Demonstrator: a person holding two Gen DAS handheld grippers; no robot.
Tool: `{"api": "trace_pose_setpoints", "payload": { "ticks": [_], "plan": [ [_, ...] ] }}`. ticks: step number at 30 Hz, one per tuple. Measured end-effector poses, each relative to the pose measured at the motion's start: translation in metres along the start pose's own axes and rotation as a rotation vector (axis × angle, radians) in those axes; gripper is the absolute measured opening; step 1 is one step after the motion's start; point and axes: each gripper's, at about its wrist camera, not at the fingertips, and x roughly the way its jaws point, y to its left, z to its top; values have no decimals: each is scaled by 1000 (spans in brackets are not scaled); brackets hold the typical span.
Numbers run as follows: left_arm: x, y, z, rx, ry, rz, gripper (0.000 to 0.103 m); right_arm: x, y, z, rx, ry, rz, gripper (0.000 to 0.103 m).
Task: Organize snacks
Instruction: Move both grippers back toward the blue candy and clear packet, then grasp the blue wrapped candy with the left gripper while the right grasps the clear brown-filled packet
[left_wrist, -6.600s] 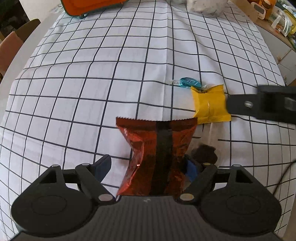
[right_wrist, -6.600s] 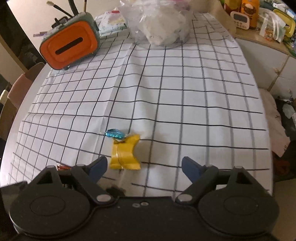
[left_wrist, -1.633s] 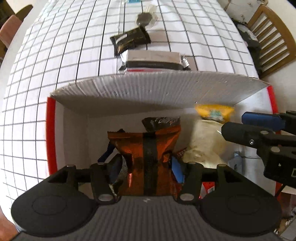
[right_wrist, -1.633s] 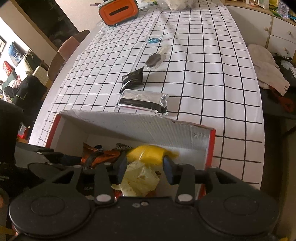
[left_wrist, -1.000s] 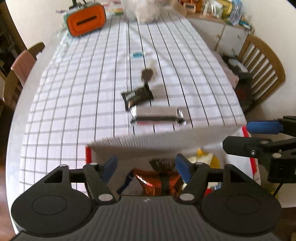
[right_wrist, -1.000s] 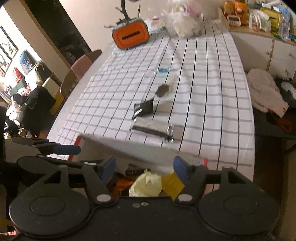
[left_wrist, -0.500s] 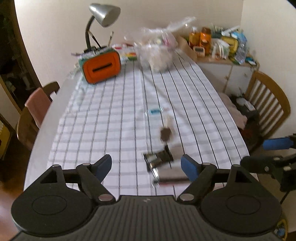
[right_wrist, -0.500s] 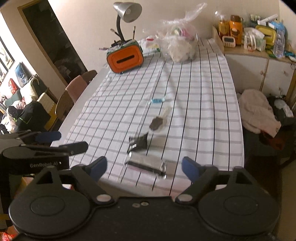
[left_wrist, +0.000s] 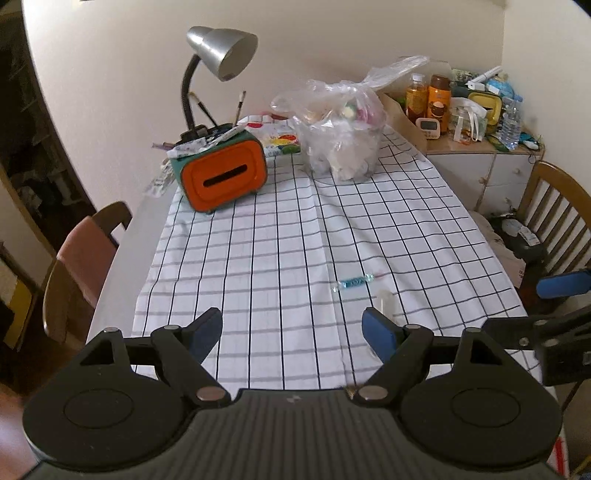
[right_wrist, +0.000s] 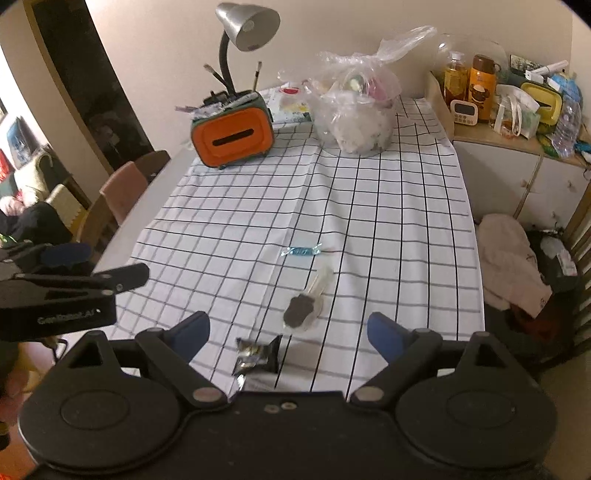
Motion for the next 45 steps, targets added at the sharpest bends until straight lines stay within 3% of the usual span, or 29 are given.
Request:
{"api": "trace_pose_setpoints", "payload": {
  "ticks": [13, 23, 31, 45],
  "plan": [
    [102, 14, 3, 83, 55, -32, 83, 111, 2, 15, 45, 132, -52, 89],
    [151, 5, 5, 176, 89, -112, 83, 191, -2, 7, 113, 257, -85, 84],
    [181, -7, 21, 290, 103, -152, 83, 226, -1, -1, 124, 314, -120, 71],
    [232, -38, 37, 394, 155, -188, 83, 211, 0, -16, -8, 265, -167, 33]
  ]
}}
